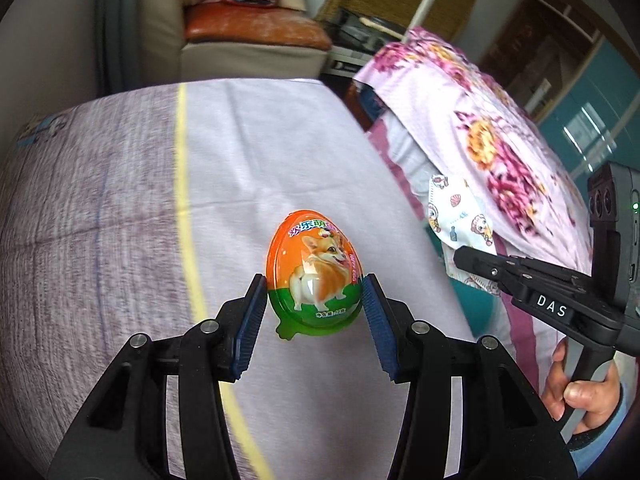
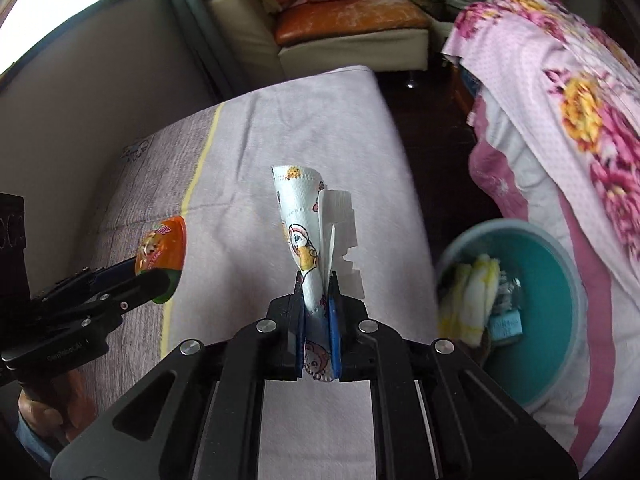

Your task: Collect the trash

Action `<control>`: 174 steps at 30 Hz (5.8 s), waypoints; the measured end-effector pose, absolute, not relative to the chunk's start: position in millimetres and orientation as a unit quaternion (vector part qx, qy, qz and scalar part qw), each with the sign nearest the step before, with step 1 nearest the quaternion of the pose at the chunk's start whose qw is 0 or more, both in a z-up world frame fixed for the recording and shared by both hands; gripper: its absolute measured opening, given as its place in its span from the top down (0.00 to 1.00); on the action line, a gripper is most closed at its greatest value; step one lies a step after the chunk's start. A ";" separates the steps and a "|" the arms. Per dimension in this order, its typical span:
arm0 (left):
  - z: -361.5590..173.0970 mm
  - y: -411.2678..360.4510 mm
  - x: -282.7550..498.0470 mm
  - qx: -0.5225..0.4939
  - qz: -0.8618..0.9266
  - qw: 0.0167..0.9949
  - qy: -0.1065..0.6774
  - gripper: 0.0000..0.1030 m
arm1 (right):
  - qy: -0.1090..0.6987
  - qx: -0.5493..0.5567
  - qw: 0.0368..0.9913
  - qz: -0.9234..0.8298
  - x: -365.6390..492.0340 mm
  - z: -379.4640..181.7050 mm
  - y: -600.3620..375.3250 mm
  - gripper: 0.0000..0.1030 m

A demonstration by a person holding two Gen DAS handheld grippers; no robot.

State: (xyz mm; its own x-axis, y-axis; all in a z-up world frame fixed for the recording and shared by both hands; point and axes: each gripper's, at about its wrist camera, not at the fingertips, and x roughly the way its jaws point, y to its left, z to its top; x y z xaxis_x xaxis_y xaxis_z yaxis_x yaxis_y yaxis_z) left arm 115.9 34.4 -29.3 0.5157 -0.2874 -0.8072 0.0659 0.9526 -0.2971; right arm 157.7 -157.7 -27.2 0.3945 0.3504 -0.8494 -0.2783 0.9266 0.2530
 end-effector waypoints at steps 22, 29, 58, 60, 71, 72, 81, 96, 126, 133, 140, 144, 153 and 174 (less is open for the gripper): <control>-27.3 -121.2 109.7 -0.007 -0.177 0.849 0.498 0.51 | 0.483 0.142 0.858 0.108 103.3 -29.4 -314.5 0.91; -34.5 -155.9 109.1 0.019 -0.198 0.838 0.508 0.51 | 0.476 0.168 0.859 0.088 91.9 -34.9 -349.4 0.91; -70.7 -218.8 139.8 0.057 -0.233 0.807 0.539 0.51 | 0.492 0.187 0.849 0.050 104.4 -54.3 -393.5 0.91; -72.6 -219.4 141.8 0.056 -0.236 0.806 0.541 0.51 | 0.494 0.186 0.848 0.049 108.0 -55.2 -393.2 0.91; -70.7 -212.7 149.5 0.044 -0.223 0.814 0.534 0.18 | 0.504 0.175 0.845 0.038 119.1 -56.4 -387.6 0.91; -69.0 -210.8 149.0 0.046 -0.218 0.817 0.532 0.13 | 0.505 0.174 0.844 0.038 120.4 -56.4 -386.1 0.91; -59.6 -178.0 145.0 0.024 -0.185 0.832 0.523 0.08 | 0.512 0.155 0.844 0.043 127.4 -54.3 -367.5 0.91; -60.6 -104.7 140.7 -0.035 -0.138 0.842 0.521 0.07 | 0.536 0.110 0.835 0.049 143.9 -57.5 -321.7 0.88; -48.3 -73.4 126.9 -0.043 -0.118 0.852 0.508 0.07 | 0.552 0.071 0.830 0.029 141.2 -50.5 -292.9 0.16; -35.0 -74.0 112.2 -0.039 -0.108 0.855 0.506 0.06 | 0.536 0.054 0.842 0.026 121.1 -29.1 -291.4 0.12; -19.9 -72.5 95.8 -0.037 -0.099 0.862 0.495 0.04 | 0.518 0.035 0.854 0.027 99.2 -8.0 -291.2 0.09; -15.0 -70.9 86.6 -0.038 -0.091 0.863 0.495 0.04 | 0.504 0.037 0.862 0.030 85.7 3.2 -294.3 0.07; -10.0 -72.6 73.9 -0.027 -0.081 0.866 0.493 0.04 | 0.497 0.042 0.866 0.039 70.1 12.9 -295.6 0.07; -19.9 -71.4 76.6 -0.018 -0.063 0.861 0.504 0.04 | 0.507 0.057 0.858 0.055 69.9 0.4 -291.8 0.07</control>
State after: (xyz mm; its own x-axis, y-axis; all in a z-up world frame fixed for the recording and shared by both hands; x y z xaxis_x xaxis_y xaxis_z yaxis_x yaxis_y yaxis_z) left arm 76.6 -71.4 -19.9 0.4845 -0.1267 -0.8656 0.0910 0.9914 -0.0942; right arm 69.9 -291.8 0.4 0.4793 0.1522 -0.8644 -0.0368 0.9875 0.1534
